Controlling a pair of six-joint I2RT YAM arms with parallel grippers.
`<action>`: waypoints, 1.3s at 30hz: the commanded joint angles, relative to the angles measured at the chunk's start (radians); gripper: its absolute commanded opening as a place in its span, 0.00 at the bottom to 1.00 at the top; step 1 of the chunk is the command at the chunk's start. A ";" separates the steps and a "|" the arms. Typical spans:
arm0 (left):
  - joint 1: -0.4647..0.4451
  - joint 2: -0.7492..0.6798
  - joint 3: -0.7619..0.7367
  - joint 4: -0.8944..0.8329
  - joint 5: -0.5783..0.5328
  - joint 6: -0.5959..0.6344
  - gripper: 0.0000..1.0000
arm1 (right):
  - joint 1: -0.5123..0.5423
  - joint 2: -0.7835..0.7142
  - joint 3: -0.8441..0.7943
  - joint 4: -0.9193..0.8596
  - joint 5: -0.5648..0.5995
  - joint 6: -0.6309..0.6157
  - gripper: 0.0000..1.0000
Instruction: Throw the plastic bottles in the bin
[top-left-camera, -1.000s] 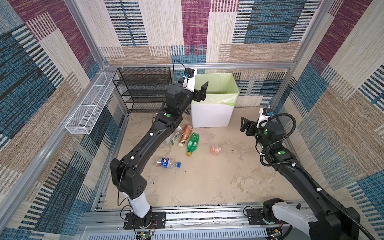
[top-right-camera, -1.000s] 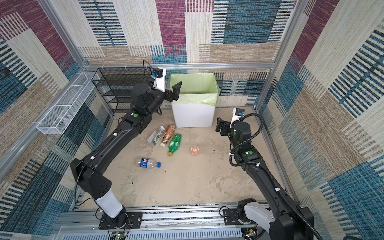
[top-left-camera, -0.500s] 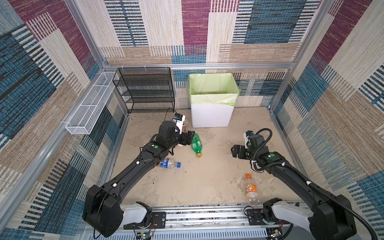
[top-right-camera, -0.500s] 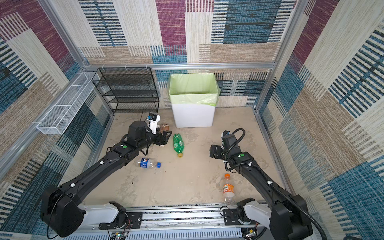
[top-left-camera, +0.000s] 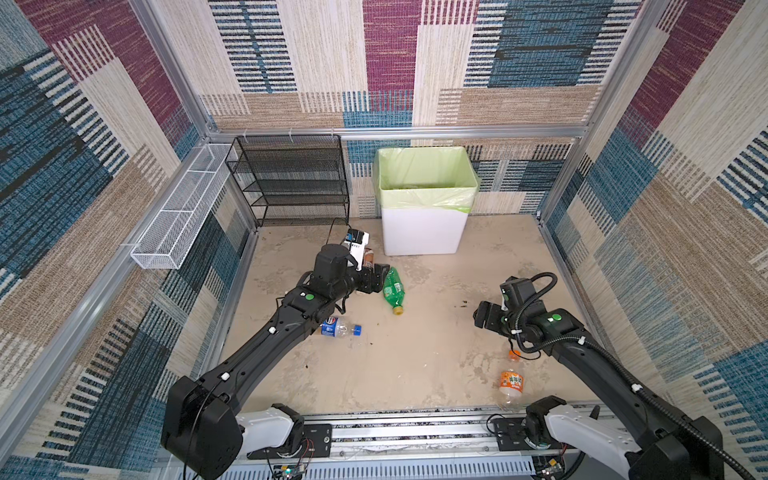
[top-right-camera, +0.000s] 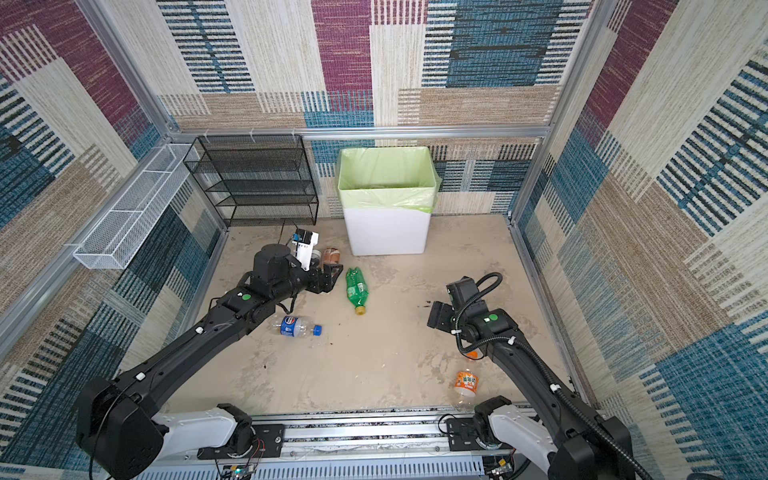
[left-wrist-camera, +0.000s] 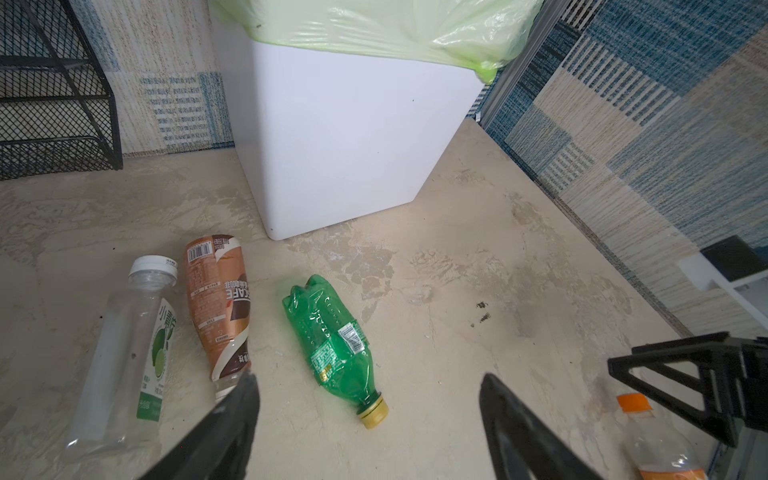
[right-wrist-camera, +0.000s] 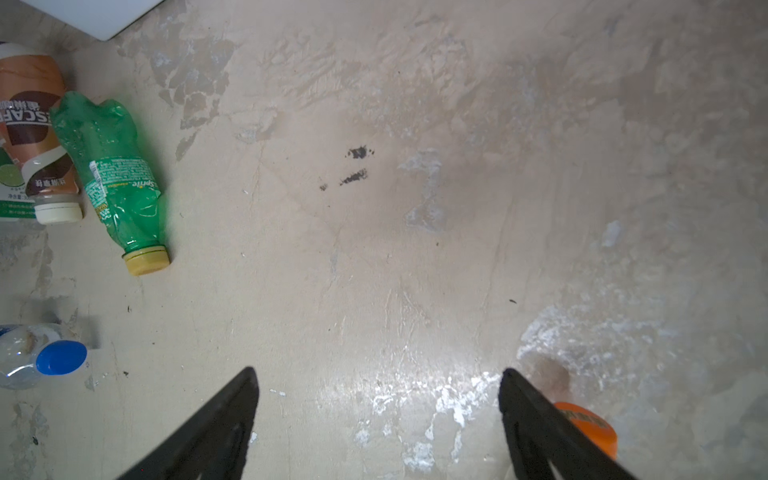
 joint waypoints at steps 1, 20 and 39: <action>0.009 0.009 0.000 0.051 0.034 -0.016 0.84 | 0.003 -0.020 0.005 -0.135 0.045 0.121 0.90; 0.203 0.008 -0.092 0.148 0.147 -0.145 0.84 | -0.020 0.112 0.029 -0.450 0.210 0.408 0.96; 0.355 0.112 -0.089 0.216 0.270 -0.223 0.82 | -0.042 0.221 -0.090 -0.172 0.022 0.388 0.75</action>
